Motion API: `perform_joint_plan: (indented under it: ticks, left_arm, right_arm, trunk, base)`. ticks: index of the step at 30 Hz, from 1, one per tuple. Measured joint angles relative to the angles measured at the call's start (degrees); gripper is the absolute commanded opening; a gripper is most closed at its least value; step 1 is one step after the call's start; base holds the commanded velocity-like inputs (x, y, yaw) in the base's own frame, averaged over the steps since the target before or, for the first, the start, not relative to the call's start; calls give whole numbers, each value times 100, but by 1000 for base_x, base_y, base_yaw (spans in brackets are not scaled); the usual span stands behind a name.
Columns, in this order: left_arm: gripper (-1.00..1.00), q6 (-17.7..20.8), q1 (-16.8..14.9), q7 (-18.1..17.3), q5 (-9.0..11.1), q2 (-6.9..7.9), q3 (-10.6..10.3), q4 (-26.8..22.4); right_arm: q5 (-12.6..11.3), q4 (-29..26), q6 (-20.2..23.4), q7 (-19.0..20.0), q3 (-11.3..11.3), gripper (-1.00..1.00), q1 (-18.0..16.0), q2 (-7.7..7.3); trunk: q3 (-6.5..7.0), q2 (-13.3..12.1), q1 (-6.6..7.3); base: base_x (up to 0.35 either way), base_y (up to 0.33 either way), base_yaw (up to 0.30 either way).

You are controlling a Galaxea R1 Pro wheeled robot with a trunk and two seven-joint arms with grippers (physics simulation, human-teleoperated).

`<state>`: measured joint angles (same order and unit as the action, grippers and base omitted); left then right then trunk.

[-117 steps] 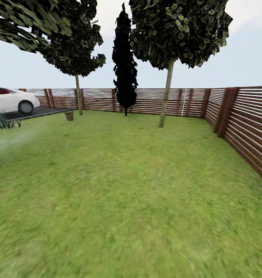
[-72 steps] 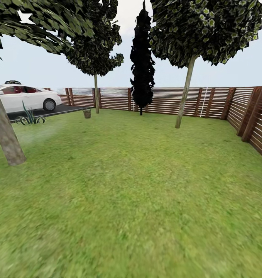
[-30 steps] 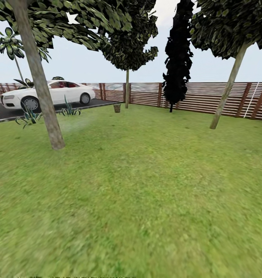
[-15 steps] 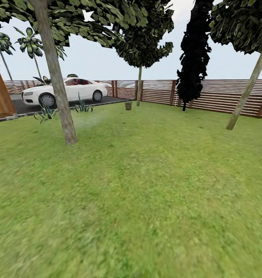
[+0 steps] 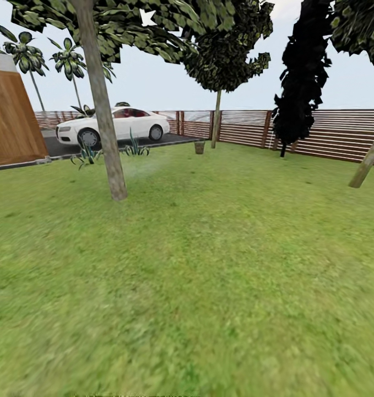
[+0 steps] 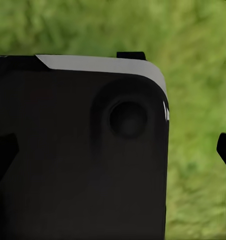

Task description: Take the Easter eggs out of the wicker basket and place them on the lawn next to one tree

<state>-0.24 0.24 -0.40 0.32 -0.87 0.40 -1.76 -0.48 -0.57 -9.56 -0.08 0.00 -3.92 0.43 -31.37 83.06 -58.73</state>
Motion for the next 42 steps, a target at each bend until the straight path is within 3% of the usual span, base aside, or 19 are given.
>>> perform_joint_plan:
  ticks: [16, 33, 42]
  left_arm:
    - [100, 0, 0, 0, 0, 0, 0, 0]
    - [100, 0, 0, 0, 0, 0, 0, 0]
    - [100, 0, 0, 0, 0, 4, 0, 0]
  right_arm:
    - [15, -1, 14, 0, 0, 100, 0, -25]
    - [20, -2, 9, 16, -1, 100, 0, -26]
    - [55, -1, 8, 16, 1, 100, 0, -17]
  trunk:
    - [-97, 0, 0]
    - [-138, 0, 1]
    - [-143, 0, 4]
  base:
    - [0, 0, 160]
    - [8, 0, -171]
    - [292, 0, -7]
